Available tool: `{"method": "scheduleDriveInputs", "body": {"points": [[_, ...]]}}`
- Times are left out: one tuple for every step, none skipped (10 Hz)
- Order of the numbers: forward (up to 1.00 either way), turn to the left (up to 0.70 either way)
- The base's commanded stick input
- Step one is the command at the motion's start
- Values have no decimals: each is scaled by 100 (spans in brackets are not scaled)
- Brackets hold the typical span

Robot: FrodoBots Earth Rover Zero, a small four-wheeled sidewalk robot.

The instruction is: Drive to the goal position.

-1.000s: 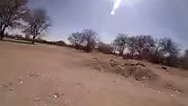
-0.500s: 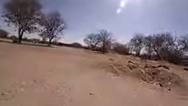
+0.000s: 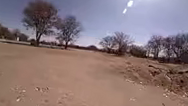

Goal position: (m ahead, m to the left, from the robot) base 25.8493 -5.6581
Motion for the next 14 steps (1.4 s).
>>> {"method": "scheduleDriveInputs", "body": {"points": [[100, 27], [100, 27], [100, 27], [100, 27], [100, 27], [100, 27], [100, 27], [100, 27], [100, 27], [100, 27], [100, 27], [100, 27], [100, 27], [100, 27]]}}
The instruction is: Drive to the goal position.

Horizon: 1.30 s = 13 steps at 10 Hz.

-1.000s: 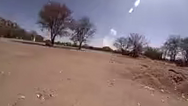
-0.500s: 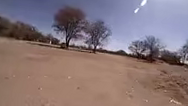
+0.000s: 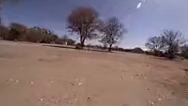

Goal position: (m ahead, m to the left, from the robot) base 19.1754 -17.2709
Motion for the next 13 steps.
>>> {"method": "scheduleDriveInputs", "body": {"points": [[100, 27], [100, 27], [100, 27], [100, 17], [100, 3], [100, 0], [100, 0], [100, 0], [100, 0], [100, 0], [100, -27], [100, -27], [100, -27]]}}
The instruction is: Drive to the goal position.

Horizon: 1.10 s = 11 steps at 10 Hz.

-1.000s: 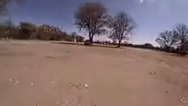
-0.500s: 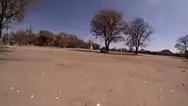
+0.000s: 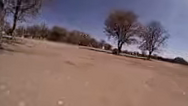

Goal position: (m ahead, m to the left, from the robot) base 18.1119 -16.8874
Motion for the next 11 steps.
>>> {"method": "scheduleDriveInputs", "body": {"points": [[100, -27], [100, -27], [100, -27], [100, -27], [100, -27], [100, -27], [100, -27], [100, -11], [100, 0], [100, 0], [100, 0]]}}
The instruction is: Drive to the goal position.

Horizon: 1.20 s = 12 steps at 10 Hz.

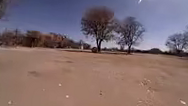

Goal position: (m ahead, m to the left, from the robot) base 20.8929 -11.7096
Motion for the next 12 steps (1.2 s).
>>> {"method": "scheduleDriveInputs", "body": {"points": [[100, 0], [100, 0], [100, 0], [100, 0], [100, 0], [100, 15], [100, 27], [100, 27], [100, 27], [100, 27], [100, 8], [100, 0]]}}
